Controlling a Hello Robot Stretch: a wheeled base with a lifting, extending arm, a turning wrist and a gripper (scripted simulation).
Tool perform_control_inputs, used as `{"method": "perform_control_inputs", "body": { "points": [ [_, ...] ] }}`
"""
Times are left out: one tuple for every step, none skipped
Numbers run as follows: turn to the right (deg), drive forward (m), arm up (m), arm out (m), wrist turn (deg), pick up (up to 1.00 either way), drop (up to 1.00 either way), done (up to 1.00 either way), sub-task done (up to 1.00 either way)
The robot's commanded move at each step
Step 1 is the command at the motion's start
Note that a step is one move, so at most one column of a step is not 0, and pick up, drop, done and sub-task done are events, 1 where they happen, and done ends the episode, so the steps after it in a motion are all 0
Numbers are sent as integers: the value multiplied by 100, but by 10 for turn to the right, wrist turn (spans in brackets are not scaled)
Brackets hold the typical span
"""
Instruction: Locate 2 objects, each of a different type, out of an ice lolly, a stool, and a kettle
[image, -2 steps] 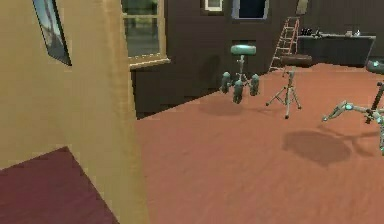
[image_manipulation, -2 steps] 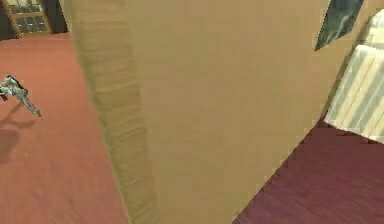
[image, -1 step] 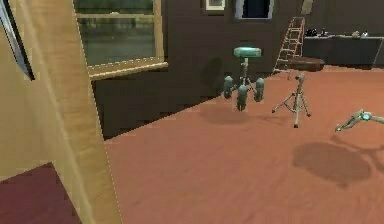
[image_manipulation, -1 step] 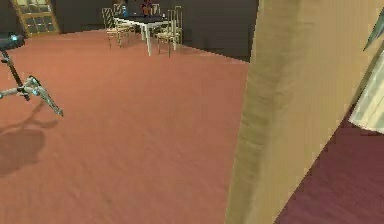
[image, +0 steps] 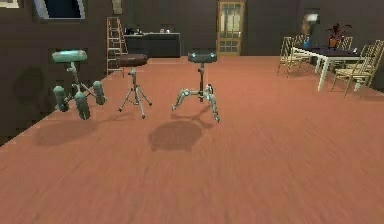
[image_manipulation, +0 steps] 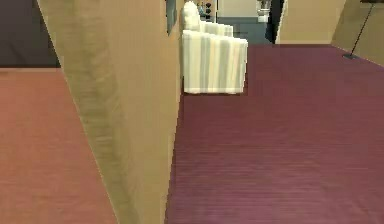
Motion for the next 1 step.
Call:
{"method": "perform_control_inputs", "body": {
  "points": [
    [0,100,0,0,0,0,0,0,0]
  ]
}}
